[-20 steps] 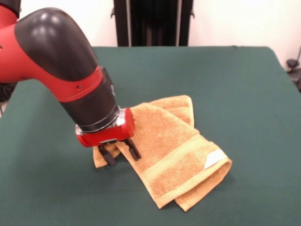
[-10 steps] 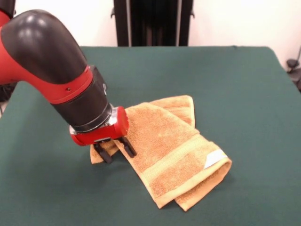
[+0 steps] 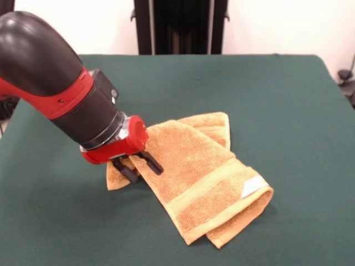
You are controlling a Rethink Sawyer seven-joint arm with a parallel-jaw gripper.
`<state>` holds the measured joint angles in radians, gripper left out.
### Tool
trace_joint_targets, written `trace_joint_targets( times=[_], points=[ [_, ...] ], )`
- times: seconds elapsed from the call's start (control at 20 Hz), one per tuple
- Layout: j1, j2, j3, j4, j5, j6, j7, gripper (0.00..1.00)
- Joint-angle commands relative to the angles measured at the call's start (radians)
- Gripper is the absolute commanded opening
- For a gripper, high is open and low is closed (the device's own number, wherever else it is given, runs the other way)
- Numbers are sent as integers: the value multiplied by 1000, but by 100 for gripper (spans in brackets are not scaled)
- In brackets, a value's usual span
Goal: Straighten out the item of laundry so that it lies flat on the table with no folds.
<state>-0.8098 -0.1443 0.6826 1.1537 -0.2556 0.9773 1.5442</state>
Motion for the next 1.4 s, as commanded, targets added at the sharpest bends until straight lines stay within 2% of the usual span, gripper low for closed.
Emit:
trace_joint_targets(
  times=[0.05,0.3,0.5,0.8,1.4],
  points=[
    [32,3,87,131,50,85,-128,100],
    [40,-9,85,139,56,91,-117,100],
    [59,-28,60,127,25,84,-103,100],
    [101,-37,-8,74,-75,27,-111,100],
    [110,-24,30,75,-41,50,-100,100]
  ],
)
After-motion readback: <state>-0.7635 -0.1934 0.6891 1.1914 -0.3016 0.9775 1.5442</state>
